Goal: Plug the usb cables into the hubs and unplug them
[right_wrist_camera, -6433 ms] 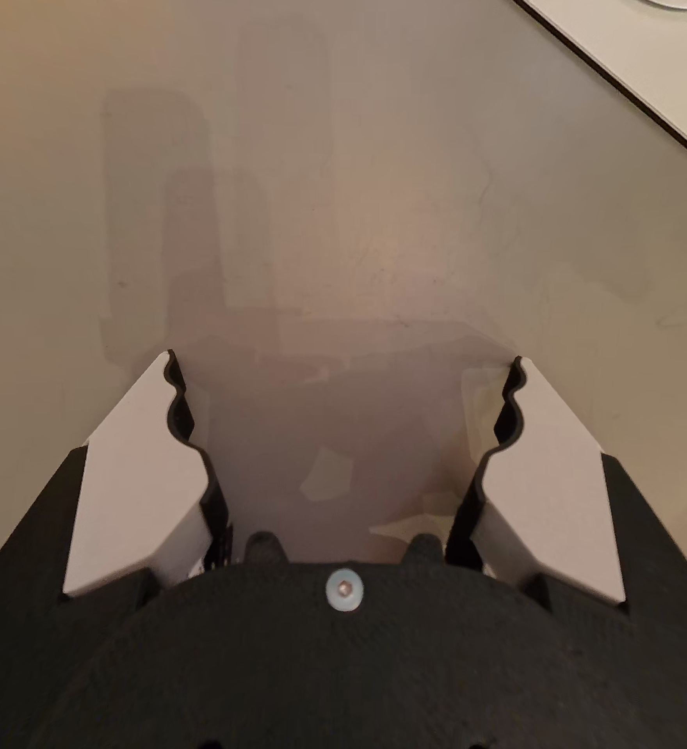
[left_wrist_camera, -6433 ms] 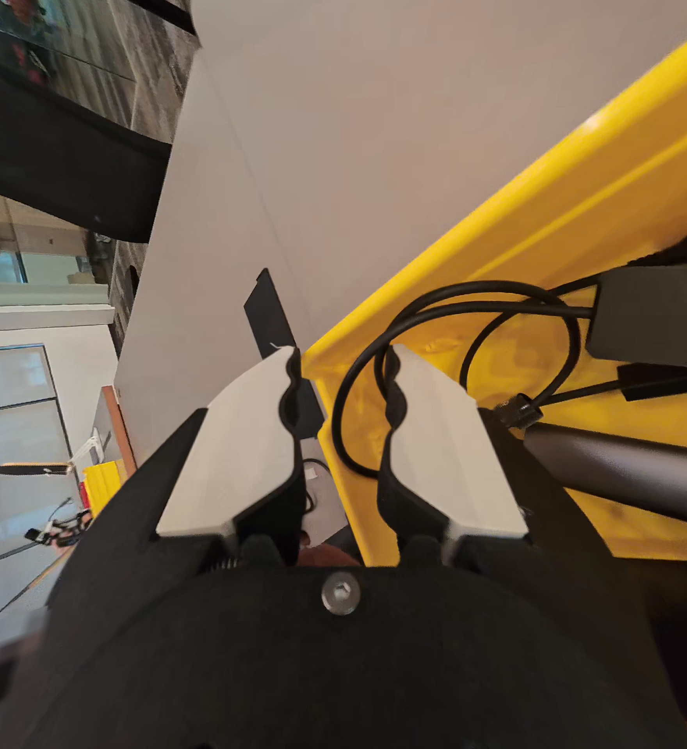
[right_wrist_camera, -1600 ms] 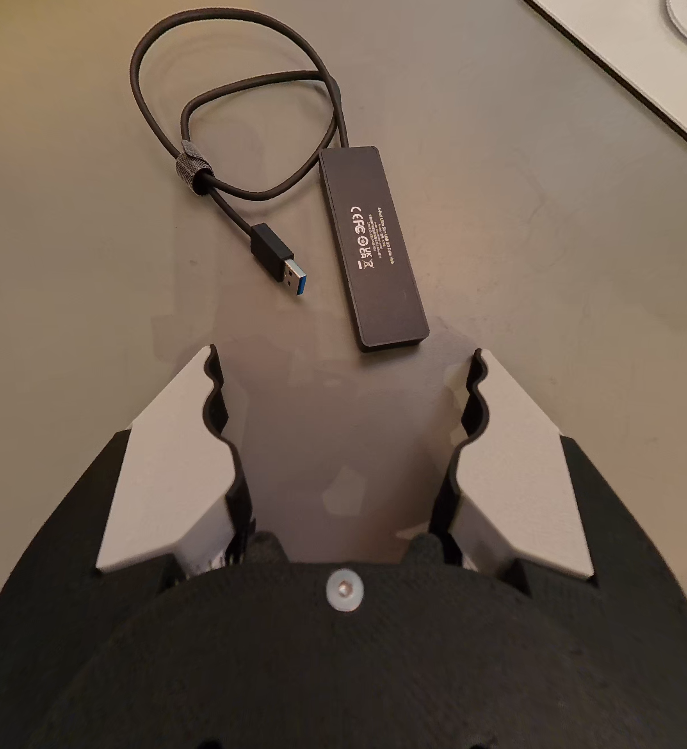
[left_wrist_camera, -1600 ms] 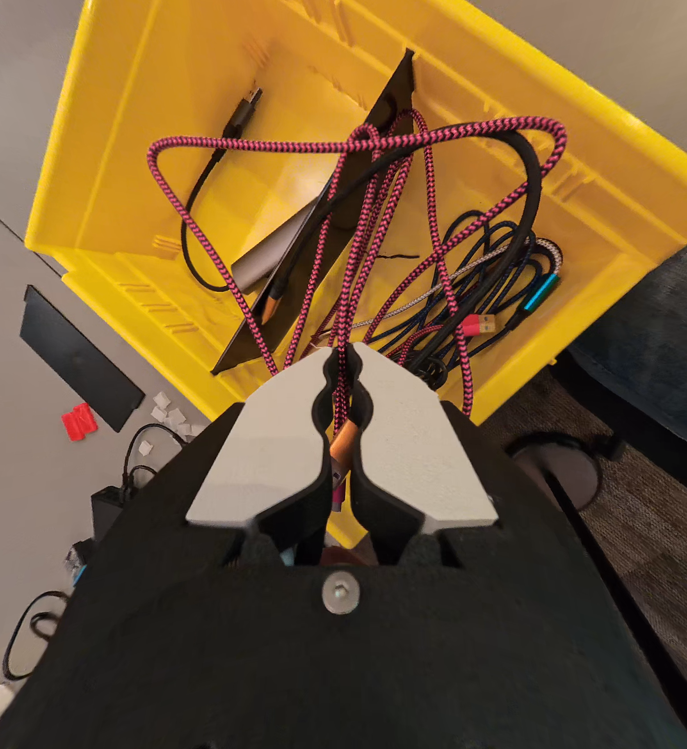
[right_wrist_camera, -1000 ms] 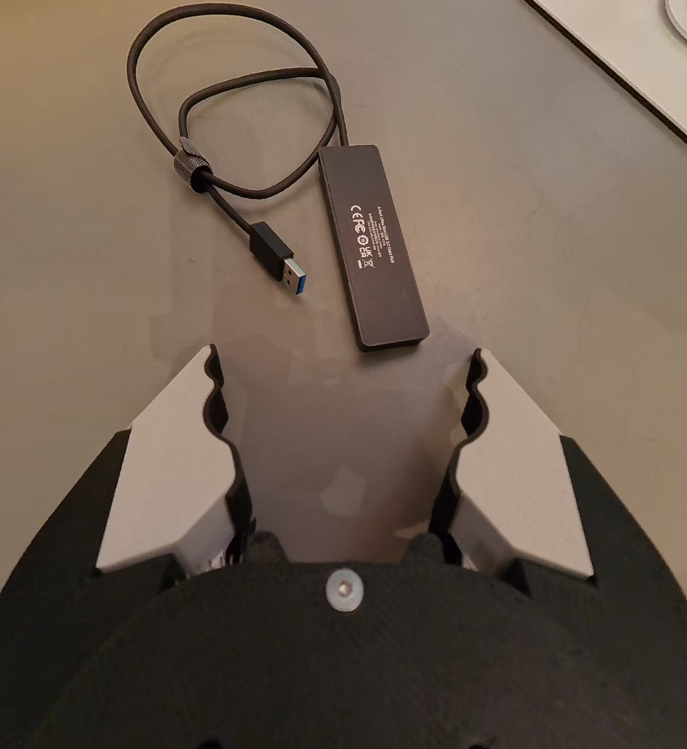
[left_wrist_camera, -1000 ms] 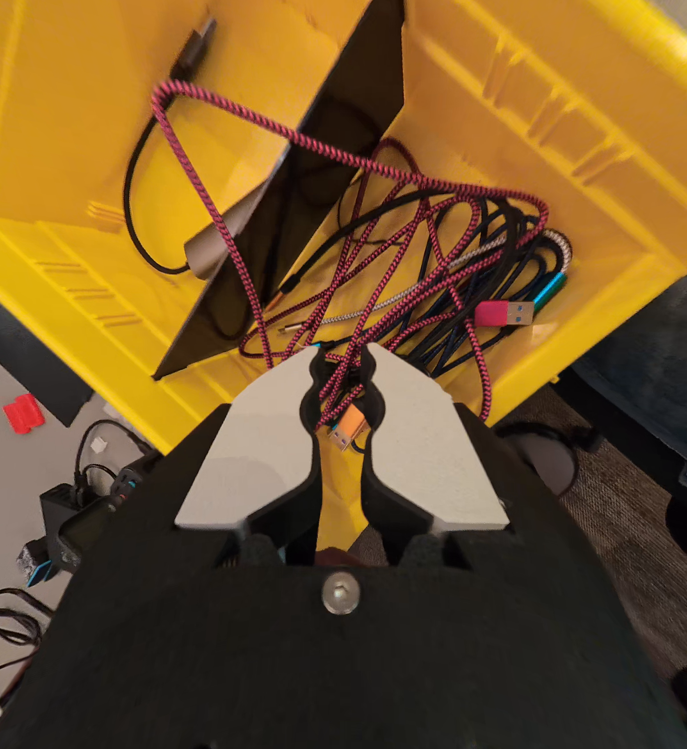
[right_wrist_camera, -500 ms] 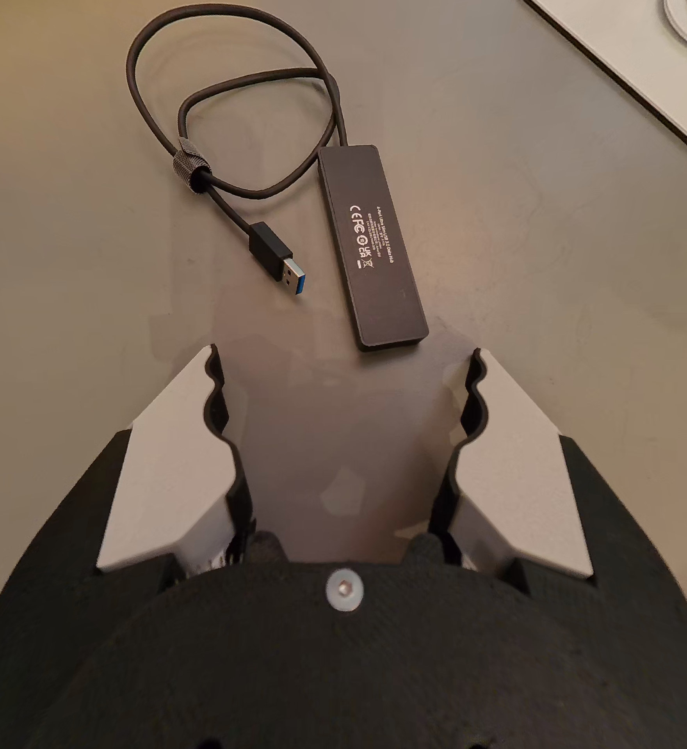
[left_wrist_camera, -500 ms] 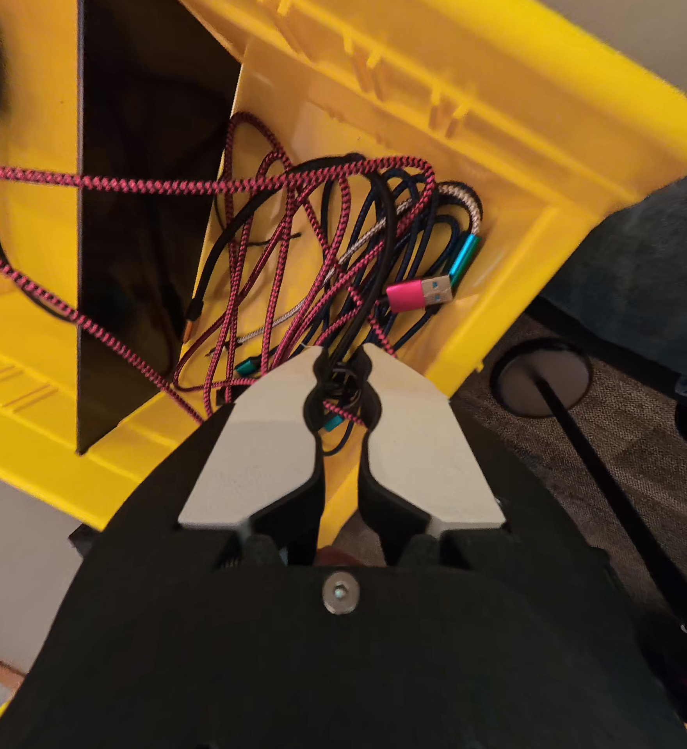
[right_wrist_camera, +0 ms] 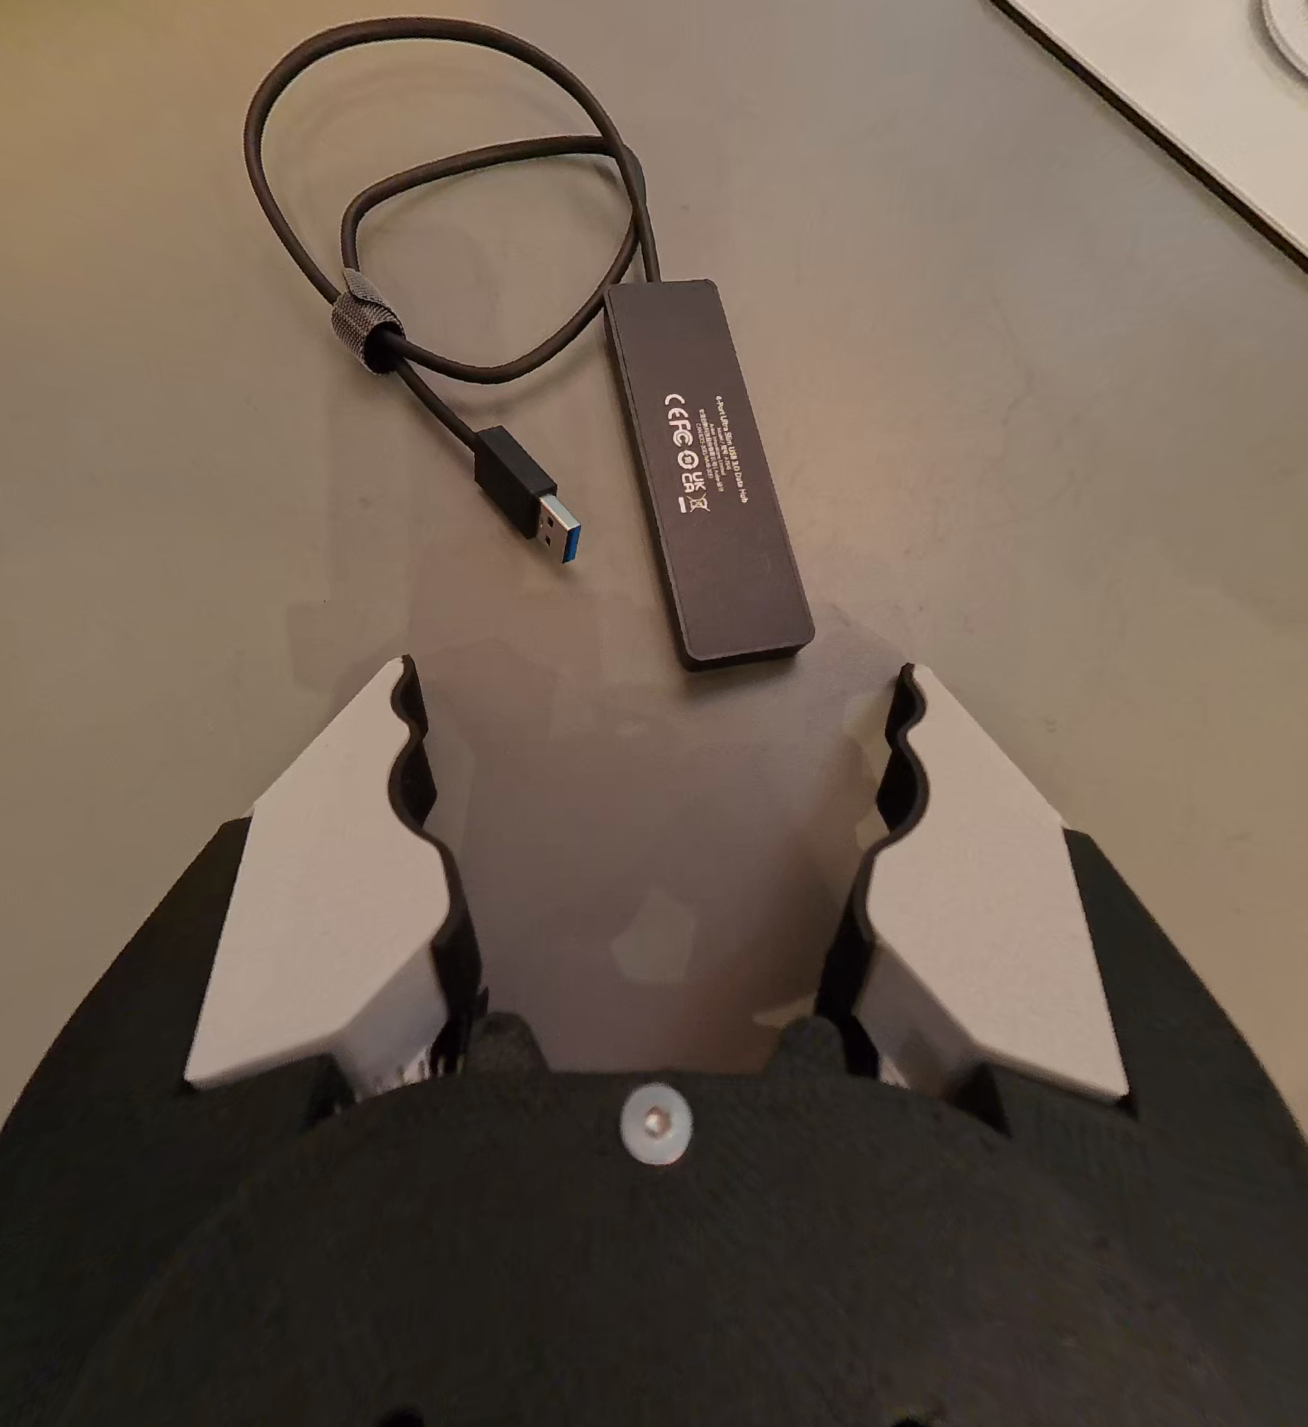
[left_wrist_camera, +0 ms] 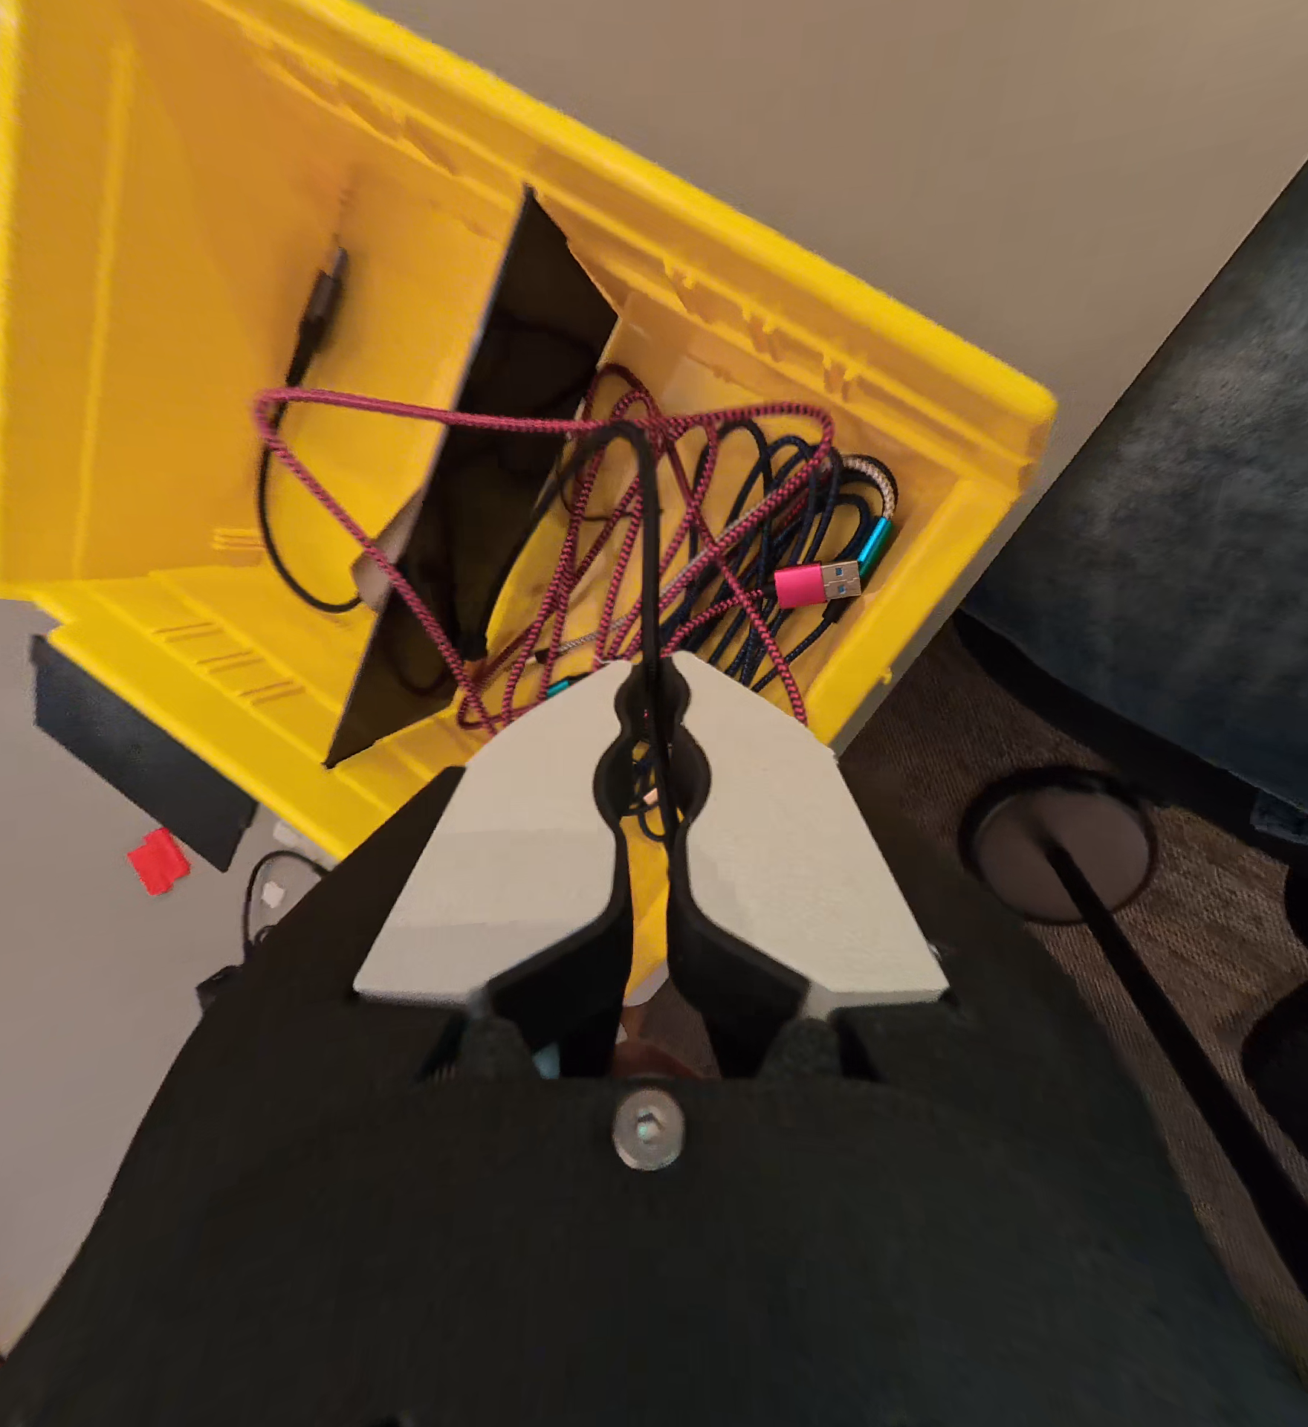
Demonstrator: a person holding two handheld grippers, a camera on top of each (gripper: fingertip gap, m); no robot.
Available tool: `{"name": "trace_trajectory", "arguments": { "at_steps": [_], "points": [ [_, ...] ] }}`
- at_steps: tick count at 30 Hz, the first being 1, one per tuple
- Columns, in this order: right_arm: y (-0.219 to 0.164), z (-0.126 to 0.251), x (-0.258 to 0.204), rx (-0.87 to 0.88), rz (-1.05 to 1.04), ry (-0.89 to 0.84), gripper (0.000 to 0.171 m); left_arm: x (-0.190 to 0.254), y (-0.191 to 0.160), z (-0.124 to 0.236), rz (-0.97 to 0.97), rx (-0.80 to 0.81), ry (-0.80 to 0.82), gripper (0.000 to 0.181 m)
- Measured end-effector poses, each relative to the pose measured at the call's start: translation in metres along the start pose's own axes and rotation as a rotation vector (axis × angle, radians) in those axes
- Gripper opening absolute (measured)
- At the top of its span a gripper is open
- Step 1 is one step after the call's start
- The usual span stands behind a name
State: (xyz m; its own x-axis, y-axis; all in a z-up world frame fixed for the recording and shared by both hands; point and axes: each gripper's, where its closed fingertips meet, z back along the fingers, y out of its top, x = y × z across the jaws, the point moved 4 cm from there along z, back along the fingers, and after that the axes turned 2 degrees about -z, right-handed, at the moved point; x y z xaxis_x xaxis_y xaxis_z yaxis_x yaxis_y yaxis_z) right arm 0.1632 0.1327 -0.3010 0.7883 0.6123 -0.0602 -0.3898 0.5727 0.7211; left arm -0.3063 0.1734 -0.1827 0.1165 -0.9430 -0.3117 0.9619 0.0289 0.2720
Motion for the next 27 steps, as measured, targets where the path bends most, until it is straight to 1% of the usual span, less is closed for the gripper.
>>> {"name": "trace_trajectory", "arguments": {
  "at_steps": [4,10,12,14,16,20,21,23,25,27],
  "points": [
    [0.000,0.000,0.000,-0.002,0.003,-0.003,0.117,-0.005,0.023,0.030,0.055,0.164,0.022,0.003],
    [0.000,0.000,-0.001,-0.003,0.007,-0.004,0.118,-0.009,0.056,0.069,0.152,0.443,0.010,0.003],
    [0.000,0.000,-0.001,-0.002,0.005,0.000,0.118,-0.005,0.075,0.079,0.141,0.502,0.026,0.003],
    [0.000,0.000,-0.001,0.003,-0.003,0.009,0.119,0.002,0.104,0.082,0.106,0.538,0.046,0.003],
    [0.001,0.001,-0.001,0.009,-0.013,0.019,0.119,0.014,0.135,0.076,0.039,0.528,0.069,0.003],
    [0.002,0.003,-0.001,0.024,-0.016,0.029,0.118,0.045,0.202,0.051,-0.070,0.528,0.035,0.003],
    [0.002,0.005,-0.002,0.034,-0.008,0.026,0.119,0.056,0.217,0.043,-0.099,0.524,0.010,0.003],
    [0.001,0.008,-0.003,0.049,-0.008,0.020,0.117,0.069,0.241,0.021,-0.169,0.481,0.032,0.003],
    [0.000,0.016,-0.005,0.083,-0.020,0.028,0.112,0.087,0.262,-0.003,-0.230,0.465,-0.021,0.003],
    [-0.001,0.028,-0.007,0.134,-0.049,0.042,0.108,0.101,0.283,-0.026,-0.245,0.465,-0.047,0.003]
  ]
}}
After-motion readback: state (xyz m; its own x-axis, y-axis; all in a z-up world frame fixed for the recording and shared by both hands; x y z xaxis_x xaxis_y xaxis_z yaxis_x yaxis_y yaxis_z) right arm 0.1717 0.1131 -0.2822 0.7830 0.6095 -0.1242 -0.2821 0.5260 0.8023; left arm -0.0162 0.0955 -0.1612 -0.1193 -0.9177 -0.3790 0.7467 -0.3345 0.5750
